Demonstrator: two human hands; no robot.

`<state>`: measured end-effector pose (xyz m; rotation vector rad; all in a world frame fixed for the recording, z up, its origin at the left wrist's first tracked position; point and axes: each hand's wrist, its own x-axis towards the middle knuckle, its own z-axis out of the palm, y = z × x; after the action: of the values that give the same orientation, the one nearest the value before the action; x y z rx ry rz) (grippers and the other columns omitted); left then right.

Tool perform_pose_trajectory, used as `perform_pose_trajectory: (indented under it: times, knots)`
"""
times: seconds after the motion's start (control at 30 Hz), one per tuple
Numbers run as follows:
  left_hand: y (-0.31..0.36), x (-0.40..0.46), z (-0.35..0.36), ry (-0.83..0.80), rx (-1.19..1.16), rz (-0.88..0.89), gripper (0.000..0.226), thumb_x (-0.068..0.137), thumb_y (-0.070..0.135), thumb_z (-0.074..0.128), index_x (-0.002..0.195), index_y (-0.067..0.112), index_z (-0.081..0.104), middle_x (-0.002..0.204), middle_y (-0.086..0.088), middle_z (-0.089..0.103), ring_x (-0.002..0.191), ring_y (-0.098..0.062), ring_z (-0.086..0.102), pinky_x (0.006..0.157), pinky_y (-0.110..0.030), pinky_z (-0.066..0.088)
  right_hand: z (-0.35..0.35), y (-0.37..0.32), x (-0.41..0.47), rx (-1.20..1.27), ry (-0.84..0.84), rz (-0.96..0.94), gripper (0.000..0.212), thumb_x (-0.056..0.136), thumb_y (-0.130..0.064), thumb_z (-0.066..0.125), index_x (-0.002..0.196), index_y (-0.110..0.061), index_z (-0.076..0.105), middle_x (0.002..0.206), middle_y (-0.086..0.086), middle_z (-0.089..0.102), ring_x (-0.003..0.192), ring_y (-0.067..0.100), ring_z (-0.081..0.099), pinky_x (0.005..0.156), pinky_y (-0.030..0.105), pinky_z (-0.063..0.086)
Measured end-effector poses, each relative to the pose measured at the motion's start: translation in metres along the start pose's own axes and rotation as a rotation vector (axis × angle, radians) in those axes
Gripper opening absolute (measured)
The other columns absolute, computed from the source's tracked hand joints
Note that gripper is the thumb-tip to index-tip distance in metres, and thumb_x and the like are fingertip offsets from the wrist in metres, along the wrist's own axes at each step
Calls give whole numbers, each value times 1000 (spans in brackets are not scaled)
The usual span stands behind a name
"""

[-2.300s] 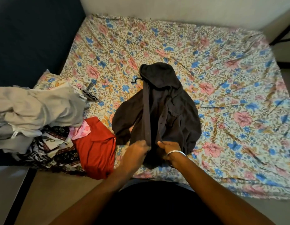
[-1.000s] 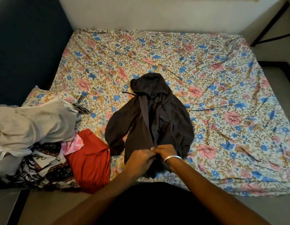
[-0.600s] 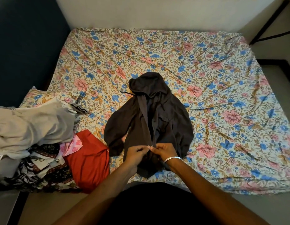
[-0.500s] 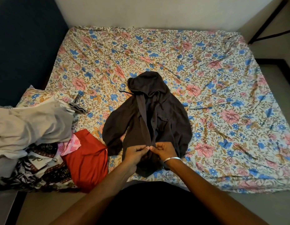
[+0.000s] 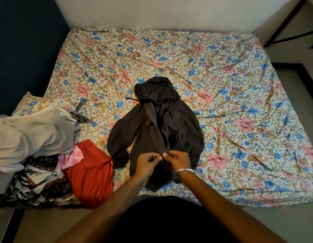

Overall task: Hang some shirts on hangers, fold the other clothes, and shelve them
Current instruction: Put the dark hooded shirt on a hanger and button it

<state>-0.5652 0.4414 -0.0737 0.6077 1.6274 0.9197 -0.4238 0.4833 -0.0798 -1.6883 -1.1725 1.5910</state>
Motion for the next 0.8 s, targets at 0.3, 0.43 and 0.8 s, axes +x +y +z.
perform_pose_trajectory:
  times: [0.3,0.43,0.8]
  knots:
    - [-1,-2,0,-12,92,68,10,92,8,72,84,13,75,82,-1,75,75,0,68,72,-13,53,-5,1,1,-174,101,-50,14,77,-21,86,72,-11,78,66,8,72,57,12,61,60,27,51]
    - [0,-3,3,-73,-107,-201,6,94,11,71,98,7,71,92,-13,74,86,-21,70,83,-31,57,-2,-2,-3,-85,33,-60,12,83,-13,80,74,-20,76,74,6,75,64,10,65,66,27,56]
    - [-2,-6,3,38,13,55,9,94,14,71,86,16,76,87,-5,76,88,-18,72,81,-31,57,2,1,-2,-26,90,-35,13,84,-16,80,72,-14,76,67,8,72,59,19,68,63,36,57]
